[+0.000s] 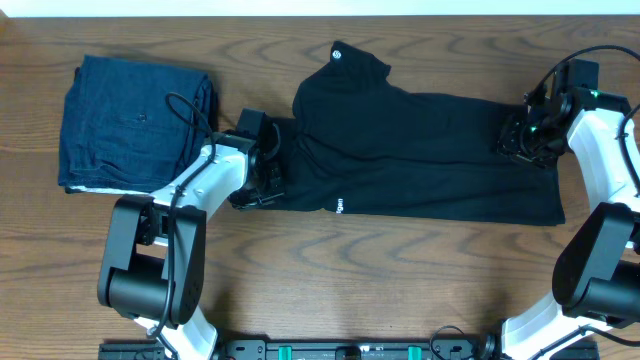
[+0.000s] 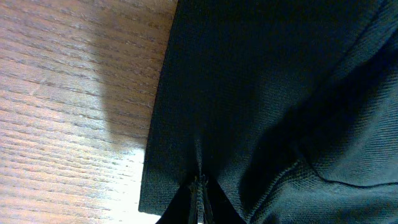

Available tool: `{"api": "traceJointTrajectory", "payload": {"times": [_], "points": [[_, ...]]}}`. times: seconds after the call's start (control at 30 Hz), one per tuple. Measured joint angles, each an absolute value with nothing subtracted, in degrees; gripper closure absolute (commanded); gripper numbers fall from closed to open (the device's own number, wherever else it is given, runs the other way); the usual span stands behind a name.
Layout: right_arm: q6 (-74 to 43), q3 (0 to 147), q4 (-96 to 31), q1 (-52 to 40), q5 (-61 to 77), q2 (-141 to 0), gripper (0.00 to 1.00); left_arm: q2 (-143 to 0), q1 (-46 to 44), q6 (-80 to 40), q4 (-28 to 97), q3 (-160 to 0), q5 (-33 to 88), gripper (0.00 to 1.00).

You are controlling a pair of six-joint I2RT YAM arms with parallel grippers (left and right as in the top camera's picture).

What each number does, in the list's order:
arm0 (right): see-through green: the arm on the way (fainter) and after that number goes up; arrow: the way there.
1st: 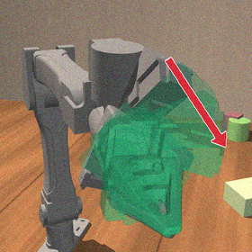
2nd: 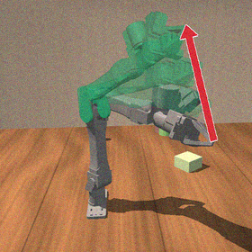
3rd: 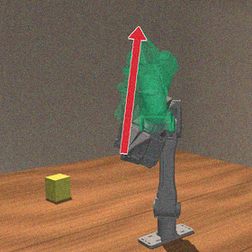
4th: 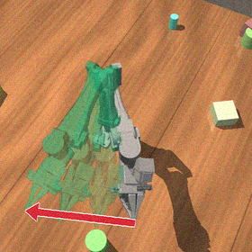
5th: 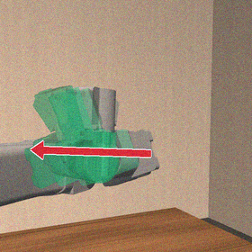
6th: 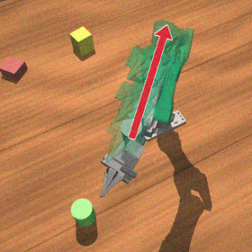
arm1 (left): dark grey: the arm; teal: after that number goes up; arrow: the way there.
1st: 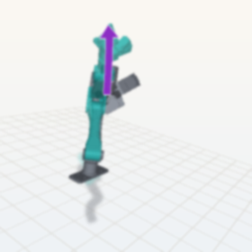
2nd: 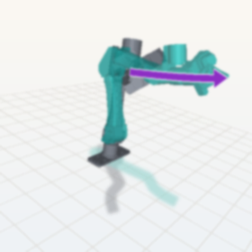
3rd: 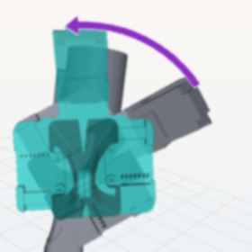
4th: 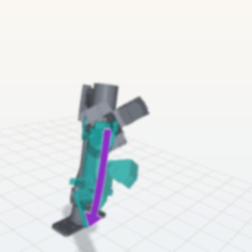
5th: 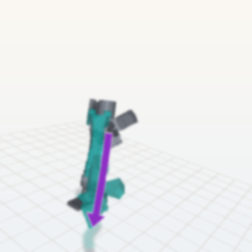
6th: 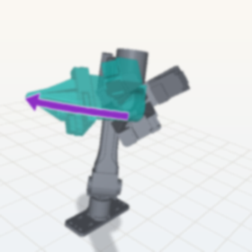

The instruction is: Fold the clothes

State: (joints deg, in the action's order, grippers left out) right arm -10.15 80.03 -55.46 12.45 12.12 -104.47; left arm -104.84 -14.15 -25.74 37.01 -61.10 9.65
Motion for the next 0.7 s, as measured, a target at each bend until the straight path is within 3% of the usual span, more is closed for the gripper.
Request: {"api": "traceJointTrajectory", "payload": {"times": [0.7], "points": [[-10.0, 76.8, -53.5, 12.5, 12.0, -104.5, 0.53, -105.1, -14.2, -25.7, 46.3, -60.4, 5.4, 0.94]]}}
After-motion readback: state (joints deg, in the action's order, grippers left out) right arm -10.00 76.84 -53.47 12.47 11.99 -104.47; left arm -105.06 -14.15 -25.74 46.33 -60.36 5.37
